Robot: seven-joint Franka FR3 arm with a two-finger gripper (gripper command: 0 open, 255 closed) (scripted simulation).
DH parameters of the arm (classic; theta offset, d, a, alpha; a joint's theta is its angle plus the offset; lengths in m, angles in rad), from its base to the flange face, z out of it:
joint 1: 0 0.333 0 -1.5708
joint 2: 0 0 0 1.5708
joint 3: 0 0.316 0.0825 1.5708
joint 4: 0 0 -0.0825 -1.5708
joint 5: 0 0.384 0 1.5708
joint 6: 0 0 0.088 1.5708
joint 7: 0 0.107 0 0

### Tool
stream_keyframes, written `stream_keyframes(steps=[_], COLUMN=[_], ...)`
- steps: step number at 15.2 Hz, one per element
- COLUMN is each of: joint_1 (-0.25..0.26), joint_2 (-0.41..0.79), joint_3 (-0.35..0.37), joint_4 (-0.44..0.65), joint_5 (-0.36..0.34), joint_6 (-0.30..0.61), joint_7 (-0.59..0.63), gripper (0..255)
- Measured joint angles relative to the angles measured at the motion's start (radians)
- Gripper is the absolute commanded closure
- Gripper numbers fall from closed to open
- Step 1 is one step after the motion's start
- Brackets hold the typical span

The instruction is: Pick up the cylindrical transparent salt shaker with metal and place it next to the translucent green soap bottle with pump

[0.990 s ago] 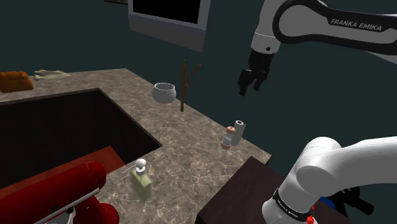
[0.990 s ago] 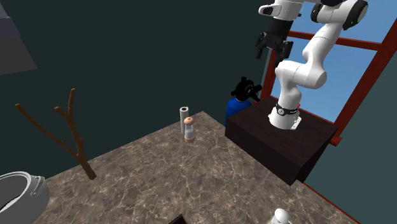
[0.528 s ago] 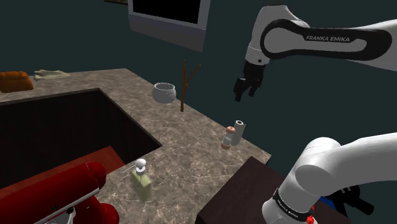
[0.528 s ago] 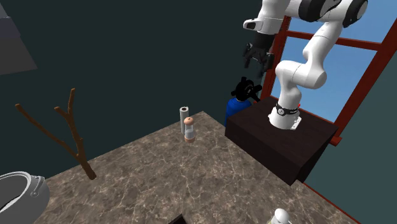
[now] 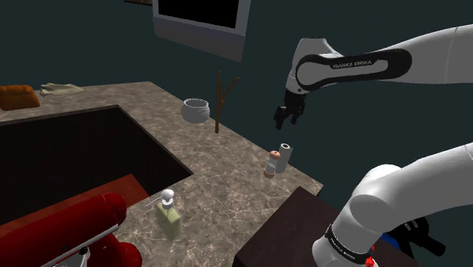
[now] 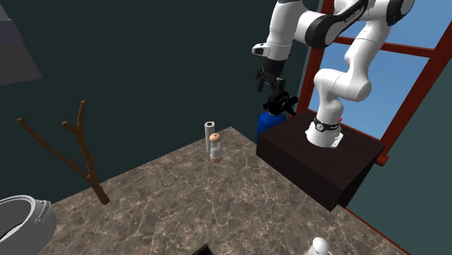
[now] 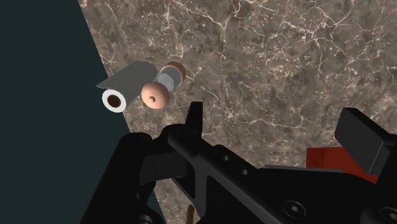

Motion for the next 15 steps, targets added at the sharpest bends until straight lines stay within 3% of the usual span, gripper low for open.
stream_keyframes(steps=[9,15], joint_1=[-0.035,-0.053], joint_2=[0.286,0.504], joint_3=[-0.118,-0.185], joint_4=[0.018,0.089], joint_5=[-0.008,0.053], joint_6=[0.277,0.424], joint_7=[-0.081,-0.174], gripper=[0,0])
